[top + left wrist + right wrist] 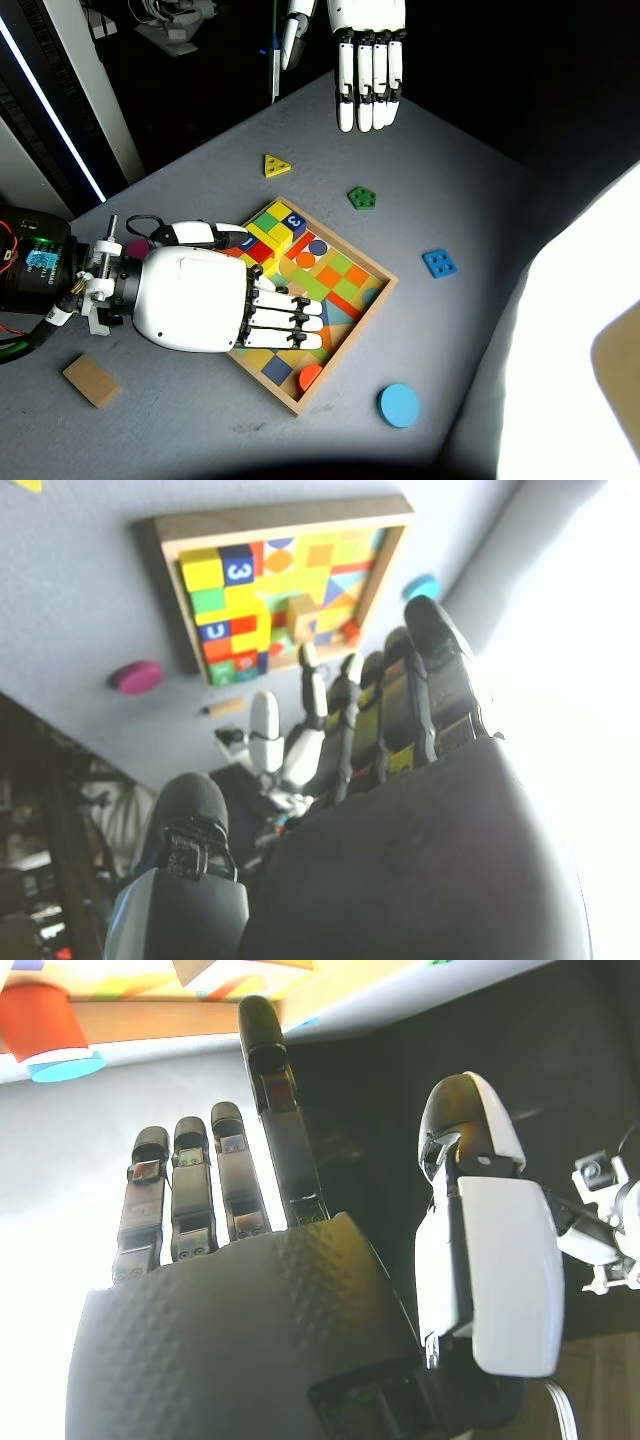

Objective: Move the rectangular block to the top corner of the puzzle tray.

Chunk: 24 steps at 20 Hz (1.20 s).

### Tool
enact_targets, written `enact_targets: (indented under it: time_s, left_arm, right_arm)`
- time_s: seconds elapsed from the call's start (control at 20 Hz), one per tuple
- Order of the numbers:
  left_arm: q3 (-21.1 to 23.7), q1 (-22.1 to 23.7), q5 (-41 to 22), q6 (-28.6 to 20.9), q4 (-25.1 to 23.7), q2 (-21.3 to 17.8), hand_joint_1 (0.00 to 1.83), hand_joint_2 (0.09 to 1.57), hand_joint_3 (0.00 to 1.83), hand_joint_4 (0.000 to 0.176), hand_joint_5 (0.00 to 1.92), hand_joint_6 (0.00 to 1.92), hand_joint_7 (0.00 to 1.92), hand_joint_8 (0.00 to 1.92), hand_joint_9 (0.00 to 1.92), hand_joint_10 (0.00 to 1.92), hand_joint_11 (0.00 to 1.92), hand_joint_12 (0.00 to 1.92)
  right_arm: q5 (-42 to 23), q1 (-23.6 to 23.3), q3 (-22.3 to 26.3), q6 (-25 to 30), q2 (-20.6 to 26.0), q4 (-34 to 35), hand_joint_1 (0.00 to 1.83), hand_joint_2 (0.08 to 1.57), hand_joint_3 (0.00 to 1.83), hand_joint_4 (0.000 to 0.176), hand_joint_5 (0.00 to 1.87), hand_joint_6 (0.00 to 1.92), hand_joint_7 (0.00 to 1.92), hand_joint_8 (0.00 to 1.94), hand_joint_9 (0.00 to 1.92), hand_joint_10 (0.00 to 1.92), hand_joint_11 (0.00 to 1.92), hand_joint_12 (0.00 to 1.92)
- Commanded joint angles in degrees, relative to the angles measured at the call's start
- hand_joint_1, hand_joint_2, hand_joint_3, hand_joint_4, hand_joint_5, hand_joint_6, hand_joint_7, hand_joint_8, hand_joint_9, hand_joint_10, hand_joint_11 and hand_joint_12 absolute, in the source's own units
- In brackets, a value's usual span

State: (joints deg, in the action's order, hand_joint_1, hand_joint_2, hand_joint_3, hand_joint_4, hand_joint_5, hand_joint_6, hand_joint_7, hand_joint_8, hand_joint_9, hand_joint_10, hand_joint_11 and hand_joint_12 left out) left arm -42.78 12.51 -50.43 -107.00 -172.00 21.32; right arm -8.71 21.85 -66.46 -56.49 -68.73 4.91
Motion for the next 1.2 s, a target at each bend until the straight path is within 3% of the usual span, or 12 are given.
enact_targets:
  time_s: [0.0,0.55,0.7,1.15]
  left_arm:
    - [0.2,0.7,4.7,-0.2,-0.6,0.2,0.10,1.27,0.00,0.035,0.08,0.00,0.10,0.01,0.12,0.01,0.00,0.58]
    - [0.2,0.7,4.7,-0.2,-0.6,0.2,0.12,1.28,0.00,0.019,0.12,0.00,0.14,0.00,0.13,0.00,0.00,0.58]
    - [0.2,0.7,4.7,-0.2,-0.6,0.2,0.07,1.28,0.00,0.031,0.08,0.00,0.09,0.00,0.12,0.00,0.00,0.58]
    - [0.2,0.8,4.7,-0.2,-0.6,0.4,0.07,1.29,0.00,0.028,0.09,0.00,0.09,0.00,0.13,0.00,0.00,0.63]
  right_arm:
    - [-6.3,-0.2,0.1,-0.4,0.0,0.2,0.00,1.16,0.00,0.002,0.70,0.03,0.02,0.00,0.00,0.00,0.00,0.00]
    - [-6.6,0.3,-0.1,-2.3,-1.1,0.2,0.00,1.16,0.00,0.004,0.71,0.03,0.05,0.01,0.00,0.00,0.00,0.00]
    - [-6.9,0.4,-0.2,-2.3,-1.1,0.2,0.00,1.16,0.00,0.000,0.70,0.02,0.05,0.01,0.00,0.00,0.00,0.00]
    - [-7.3,0.5,-0.8,-2.3,-1.6,0.2,0.00,1.17,0.01,0.000,0.70,0.02,0.03,0.00,0.00,0.00,0.00,0.00]
